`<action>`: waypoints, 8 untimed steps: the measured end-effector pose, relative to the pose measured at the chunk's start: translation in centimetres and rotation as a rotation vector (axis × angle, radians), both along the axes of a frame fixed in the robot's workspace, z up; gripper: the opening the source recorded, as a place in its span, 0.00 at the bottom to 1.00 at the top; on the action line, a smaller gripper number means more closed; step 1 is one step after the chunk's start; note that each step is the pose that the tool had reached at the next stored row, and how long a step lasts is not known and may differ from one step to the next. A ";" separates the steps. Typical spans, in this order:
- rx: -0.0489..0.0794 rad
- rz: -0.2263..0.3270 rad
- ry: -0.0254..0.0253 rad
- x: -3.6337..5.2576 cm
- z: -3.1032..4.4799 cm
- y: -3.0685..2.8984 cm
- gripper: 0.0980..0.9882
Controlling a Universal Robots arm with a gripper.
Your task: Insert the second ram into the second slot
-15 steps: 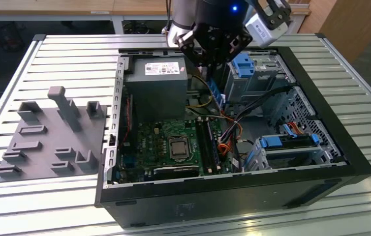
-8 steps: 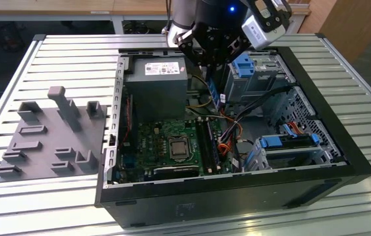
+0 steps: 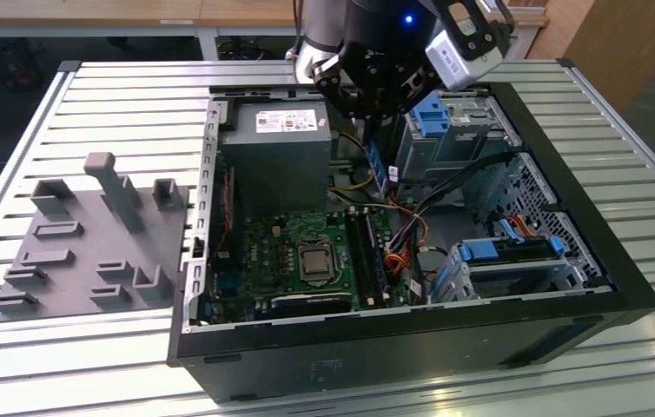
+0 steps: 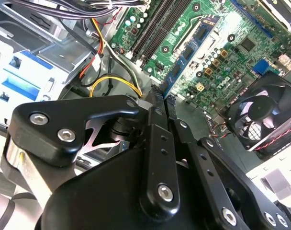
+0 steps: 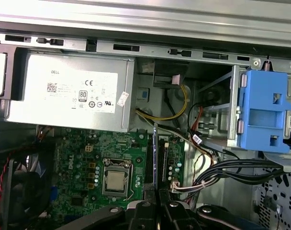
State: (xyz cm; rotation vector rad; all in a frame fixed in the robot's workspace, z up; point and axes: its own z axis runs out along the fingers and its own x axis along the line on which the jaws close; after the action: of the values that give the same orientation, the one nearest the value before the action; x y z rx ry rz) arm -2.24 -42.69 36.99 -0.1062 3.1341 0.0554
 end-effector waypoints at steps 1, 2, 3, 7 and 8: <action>0.000 0.000 0.0000 0.00 -0.03 0.00 0.04; 0.000 0.000 0.0000 0.00 -0.06 0.00 0.04; 0.000 0.000 0.0000 0.00 -0.09 0.00 0.04; 0.000 0.000 0.0000 0.00 -0.18 0.00 0.04; 0.000 0.000 0.0000 0.00 -0.21 0.00 0.04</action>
State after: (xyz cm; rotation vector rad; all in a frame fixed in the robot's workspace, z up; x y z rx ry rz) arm -2.24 -42.69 36.79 -0.1062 3.1341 0.0554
